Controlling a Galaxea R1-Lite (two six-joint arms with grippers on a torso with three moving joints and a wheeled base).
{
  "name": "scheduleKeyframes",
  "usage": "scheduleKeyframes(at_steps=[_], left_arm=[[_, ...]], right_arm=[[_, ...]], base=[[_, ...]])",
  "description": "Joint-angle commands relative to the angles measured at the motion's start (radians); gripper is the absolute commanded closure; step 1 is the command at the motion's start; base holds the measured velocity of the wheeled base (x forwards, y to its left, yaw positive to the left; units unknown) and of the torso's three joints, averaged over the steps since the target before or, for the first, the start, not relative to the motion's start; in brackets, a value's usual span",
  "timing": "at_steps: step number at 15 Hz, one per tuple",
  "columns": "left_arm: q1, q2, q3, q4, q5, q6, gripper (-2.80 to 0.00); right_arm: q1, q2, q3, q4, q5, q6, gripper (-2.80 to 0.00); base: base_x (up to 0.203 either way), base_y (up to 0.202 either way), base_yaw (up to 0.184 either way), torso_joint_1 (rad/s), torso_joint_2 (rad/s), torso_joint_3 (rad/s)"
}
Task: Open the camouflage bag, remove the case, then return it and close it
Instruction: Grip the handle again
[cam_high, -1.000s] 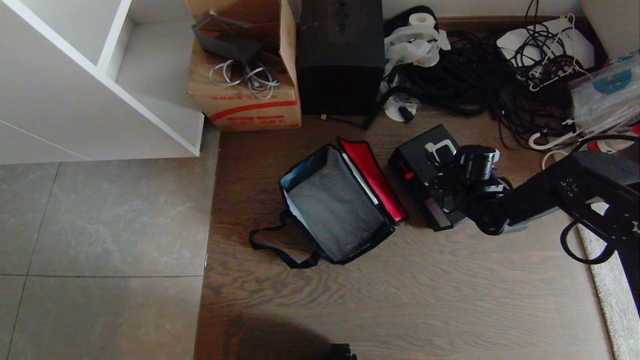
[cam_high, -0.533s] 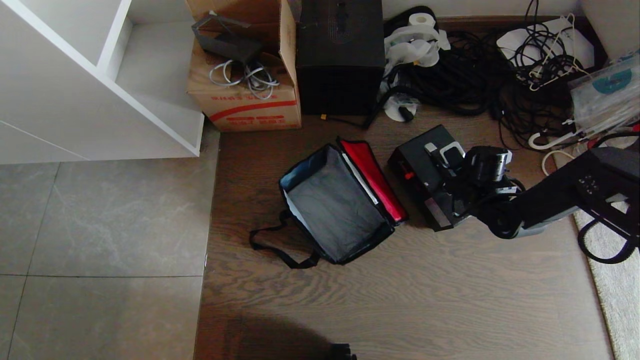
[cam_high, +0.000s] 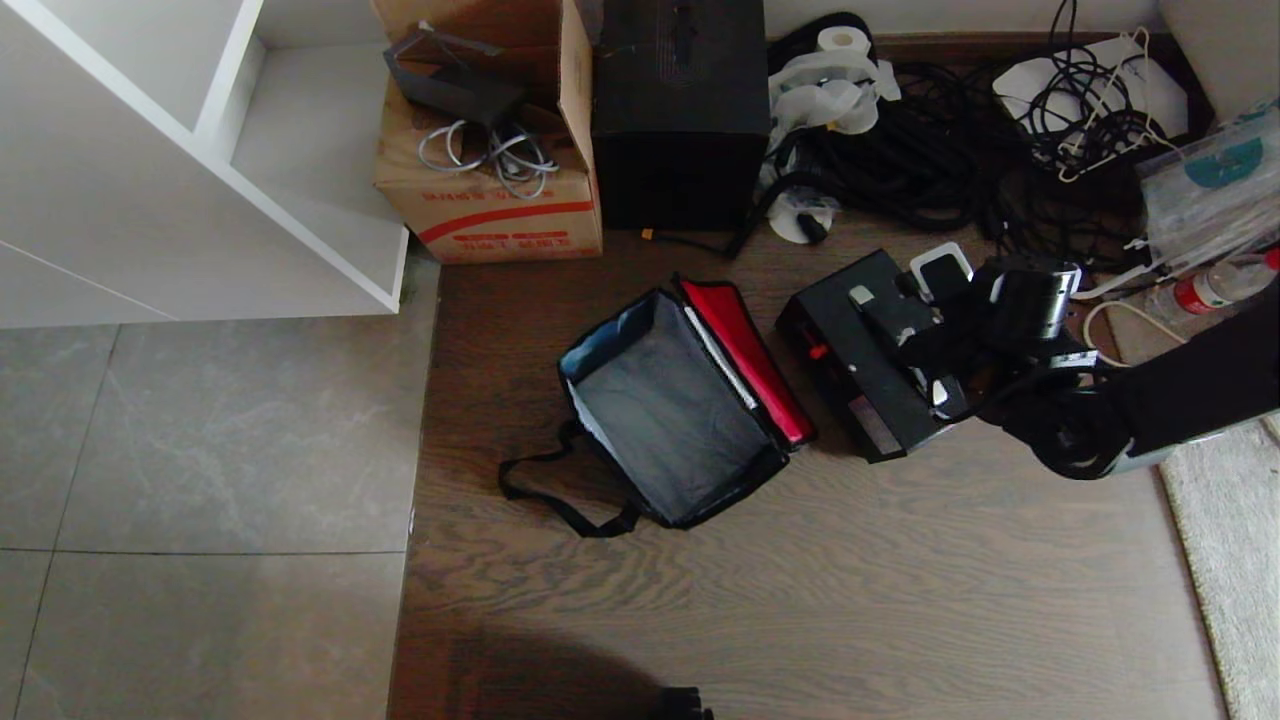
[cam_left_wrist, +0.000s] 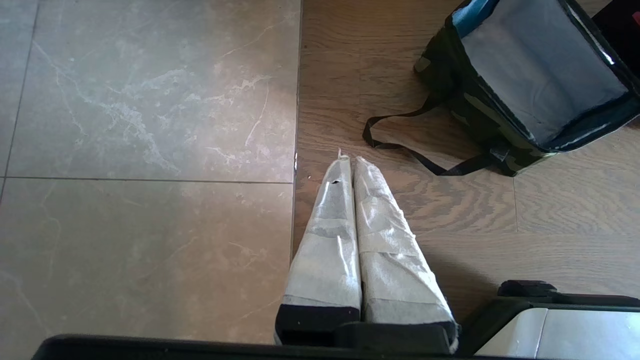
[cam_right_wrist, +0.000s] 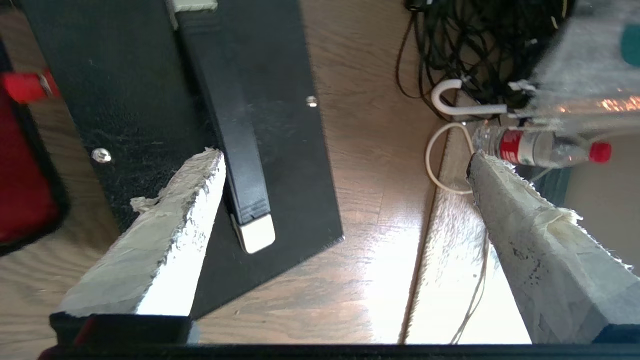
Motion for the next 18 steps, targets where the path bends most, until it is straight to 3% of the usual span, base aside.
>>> scheduleKeyframes(at_steps=[1, 6, 12, 18], left_arm=[[0.0, 0.0, 0.009, -0.001, 0.0, 0.0, 0.0], [0.0, 0.001, 0.009, -0.001, 0.0, 0.0, 0.0], [0.0, 0.001, 0.009, -0.001, 0.0, -0.001, 0.0], [0.0, 0.001, 0.009, -0.001, 0.0, 0.0, 0.0]], right_arm=[[0.007, -0.074, 0.032, -0.002, -0.003, 0.017, -2.8], [0.006, -0.121, 0.062, 0.033, 0.03, 0.016, -2.8], [0.008, -0.066, 0.093, -0.035, 0.045, 0.035, -2.8], [0.012, 0.056, -0.057, -0.018, 0.037, -0.002, -2.8]], base=[[0.0, 0.0, 0.0, 0.0, 0.0, 0.0], [0.0, 0.0, 0.0, 0.0, 0.0, 0.0], [0.0, 0.0, 0.0, 0.0, 0.0, 0.0], [0.0, 0.0, 0.0, 0.0, 0.0, 0.0]])
